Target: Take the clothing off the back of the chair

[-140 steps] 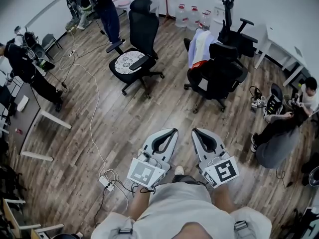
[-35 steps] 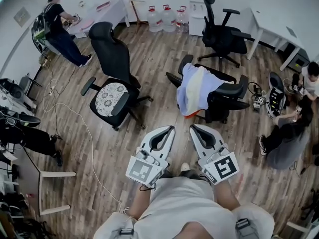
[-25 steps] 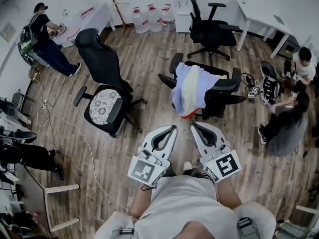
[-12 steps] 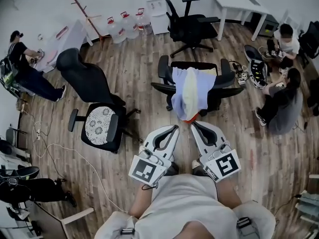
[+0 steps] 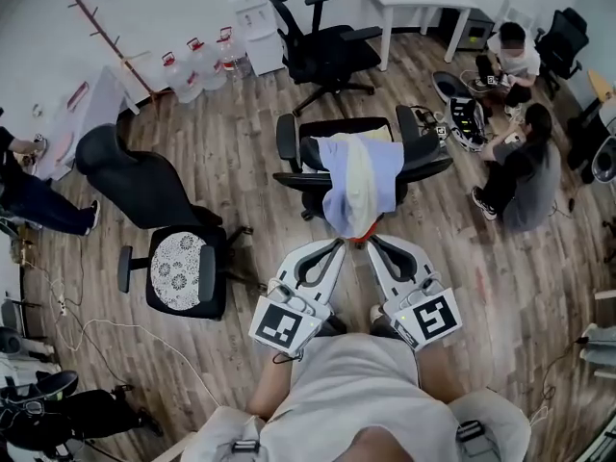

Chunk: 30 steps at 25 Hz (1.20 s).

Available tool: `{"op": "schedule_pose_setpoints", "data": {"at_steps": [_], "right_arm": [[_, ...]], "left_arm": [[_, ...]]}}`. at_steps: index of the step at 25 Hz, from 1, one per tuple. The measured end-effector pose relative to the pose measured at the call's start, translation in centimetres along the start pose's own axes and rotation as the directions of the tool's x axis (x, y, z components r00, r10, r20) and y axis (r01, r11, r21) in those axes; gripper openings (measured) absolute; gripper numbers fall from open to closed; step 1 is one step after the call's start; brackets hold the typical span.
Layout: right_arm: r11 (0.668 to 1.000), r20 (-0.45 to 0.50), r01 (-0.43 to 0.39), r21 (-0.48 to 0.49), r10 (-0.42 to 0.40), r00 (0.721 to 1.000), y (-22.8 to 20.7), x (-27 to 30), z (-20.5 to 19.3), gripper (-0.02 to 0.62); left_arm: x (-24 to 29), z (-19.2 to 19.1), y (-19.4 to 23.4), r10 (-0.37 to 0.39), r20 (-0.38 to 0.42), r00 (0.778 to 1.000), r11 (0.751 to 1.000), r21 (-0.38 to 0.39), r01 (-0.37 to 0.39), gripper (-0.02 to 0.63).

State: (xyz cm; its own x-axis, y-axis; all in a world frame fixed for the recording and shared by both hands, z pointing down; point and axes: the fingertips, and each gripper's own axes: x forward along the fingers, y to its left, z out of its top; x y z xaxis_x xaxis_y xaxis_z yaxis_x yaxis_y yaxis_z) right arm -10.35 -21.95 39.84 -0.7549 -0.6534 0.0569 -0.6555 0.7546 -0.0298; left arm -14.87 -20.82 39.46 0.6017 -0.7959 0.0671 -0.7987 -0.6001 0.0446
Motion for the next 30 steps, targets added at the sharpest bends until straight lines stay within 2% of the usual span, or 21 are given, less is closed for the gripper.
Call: {"op": "schedule_pose_setpoints", "data": {"at_steps": [10,15,23,28,30], "right_arm": [[0.993,-0.014,0.117,0.006,-0.117,0.993,-0.3,1.3,-0.4,0.023],[0.989,-0.021,0.151,0.010,-0.150,0.988,-0.3,1.4,-0.9,0.021],[0.990,-0.050,0.143,0.003,-0.143,0.988,-1.7,1.1,-1.3,0.023],[0.992,-0.065,0.130,0.004,-0.129,0.989,-2.8,1.4,-2.2,0.021],[0.992,-0.068,0.125,0.006,-0.124,0.990,-2.9,1.5,-2.4,0.023]], "left_arm": [[0.7,-1.1,2.1,-0.092,-0.023,0.996,0.996,-0.007,0.092,0.018],[1.0,-1.2,2.3,-0.119,-0.018,0.993,0.993,-0.007,0.119,0.018],[2.2,-1.6,2.6,-0.092,-0.026,0.995,0.996,-0.024,0.092,0.018],[2.9,-2.7,3.2,-0.062,-0.083,0.995,0.998,-0.016,0.061,0.018],[3.0,-2.4,3.3,-0.053,-0.061,0.997,0.999,-0.013,0.052,0.018]]}}
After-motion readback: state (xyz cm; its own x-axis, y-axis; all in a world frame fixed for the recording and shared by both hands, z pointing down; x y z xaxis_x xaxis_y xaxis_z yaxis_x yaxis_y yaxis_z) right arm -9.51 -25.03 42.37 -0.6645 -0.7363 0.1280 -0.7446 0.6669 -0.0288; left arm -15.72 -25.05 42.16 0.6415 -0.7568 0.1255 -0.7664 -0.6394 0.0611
